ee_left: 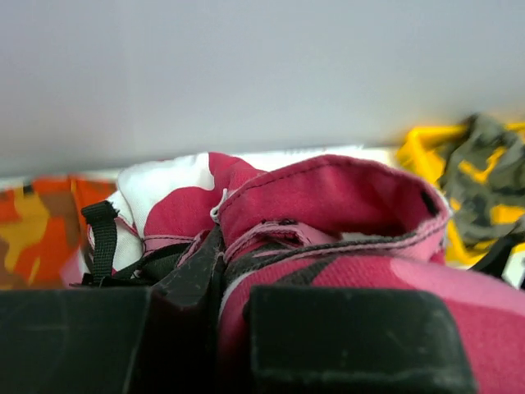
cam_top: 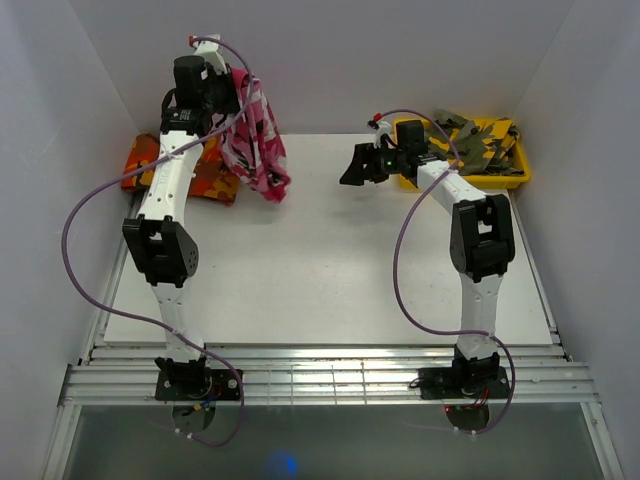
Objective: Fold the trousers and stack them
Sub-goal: Neatly place the folded trousers to the corner
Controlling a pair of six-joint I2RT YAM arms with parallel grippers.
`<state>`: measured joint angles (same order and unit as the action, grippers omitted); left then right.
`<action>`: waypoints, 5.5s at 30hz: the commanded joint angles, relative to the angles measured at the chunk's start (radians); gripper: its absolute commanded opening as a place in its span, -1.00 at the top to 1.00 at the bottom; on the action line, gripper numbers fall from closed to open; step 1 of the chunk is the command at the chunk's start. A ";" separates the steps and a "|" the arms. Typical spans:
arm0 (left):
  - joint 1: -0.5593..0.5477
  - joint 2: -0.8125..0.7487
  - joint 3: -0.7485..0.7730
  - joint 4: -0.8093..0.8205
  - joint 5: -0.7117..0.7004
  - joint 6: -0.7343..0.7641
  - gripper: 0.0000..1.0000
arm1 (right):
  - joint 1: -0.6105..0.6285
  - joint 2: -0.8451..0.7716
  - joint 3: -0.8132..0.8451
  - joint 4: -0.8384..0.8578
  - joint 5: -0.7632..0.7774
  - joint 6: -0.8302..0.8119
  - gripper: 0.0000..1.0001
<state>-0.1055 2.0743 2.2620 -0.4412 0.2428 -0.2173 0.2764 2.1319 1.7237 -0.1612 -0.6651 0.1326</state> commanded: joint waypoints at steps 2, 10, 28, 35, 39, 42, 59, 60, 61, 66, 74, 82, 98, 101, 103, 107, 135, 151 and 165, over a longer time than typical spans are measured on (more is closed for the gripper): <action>0.009 -0.105 -0.003 -0.022 0.035 -0.025 1.00 | 0.004 0.007 0.020 0.020 -0.030 0.007 -0.80; 0.003 -0.170 0.061 -0.281 -0.011 0.117 1.00 | 0.001 -0.026 0.001 -0.012 -0.044 -0.031 -0.80; -0.281 -0.233 0.303 -0.941 0.152 0.415 1.00 | -0.196 -0.118 -0.039 -0.199 -0.192 -0.195 -0.80; -0.375 -0.235 0.185 -0.961 0.443 0.354 1.00 | -0.263 -0.187 -0.075 -0.308 -0.203 -0.312 -0.80; -0.376 -0.163 0.150 -0.962 0.448 0.322 1.00 | -0.263 -0.181 -0.075 -0.362 -0.191 -0.360 -0.80; -0.375 -0.070 0.151 -0.955 0.425 0.283 1.00 | -0.263 -0.162 -0.075 -0.373 -0.191 -0.354 -0.80; 0.073 0.399 -0.025 -0.671 0.374 0.375 1.00 | -0.258 -0.171 -0.024 -0.373 -0.172 -0.335 -0.80; 0.078 0.392 -0.065 -0.659 0.392 0.395 1.00 | -0.217 -0.176 -0.021 -0.392 -0.185 -0.370 -0.80; 0.081 0.385 -0.100 -0.656 0.409 0.400 1.00 | -0.188 -0.188 -0.022 -0.414 -0.186 -0.392 -0.82; 0.145 0.284 -0.370 -0.553 0.576 0.323 1.00 | 0.000 -0.167 -0.033 -0.515 -0.195 -0.467 -0.79; 0.233 -0.043 -0.747 -0.220 0.604 0.074 0.19 | 0.118 -0.011 0.039 -0.413 -0.189 -0.363 -0.67; 0.283 -0.267 -1.119 0.030 0.635 -0.069 -0.42 | 0.164 0.039 -0.170 -0.385 -0.183 -0.350 -0.25; 0.320 -0.172 -1.444 0.559 0.601 -0.376 -0.66 | 0.144 0.174 -0.234 -0.382 -0.200 -0.298 0.08; 0.320 -0.154 -1.414 0.566 0.503 -0.357 -0.68 | 0.123 0.195 -0.191 -0.406 -0.160 -0.303 0.14; 0.323 -0.167 -1.409 0.555 0.457 -0.355 -0.68 | 0.115 0.200 -0.179 -0.417 -0.125 -0.315 0.14; 0.291 -0.116 -1.398 0.565 0.463 -0.398 -0.69 | 0.112 0.238 -0.144 -0.461 -0.128 -0.332 0.17; 0.084 -0.247 -0.911 0.651 0.302 -0.433 1.00 | -0.017 0.079 0.007 -0.512 -0.076 -0.406 -0.80; 0.104 -0.106 -0.512 0.711 0.098 -0.260 1.00 | -0.097 0.033 -0.027 -0.557 -0.088 -0.464 -0.80; 0.268 -0.128 -0.352 0.699 0.245 -0.278 1.00 | -0.102 0.020 -0.059 -0.572 -0.087 -0.490 -0.80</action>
<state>0.1299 2.0209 1.8027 0.1318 0.4492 -0.4934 0.1772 2.2013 1.6733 -0.7105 -0.7506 -0.3313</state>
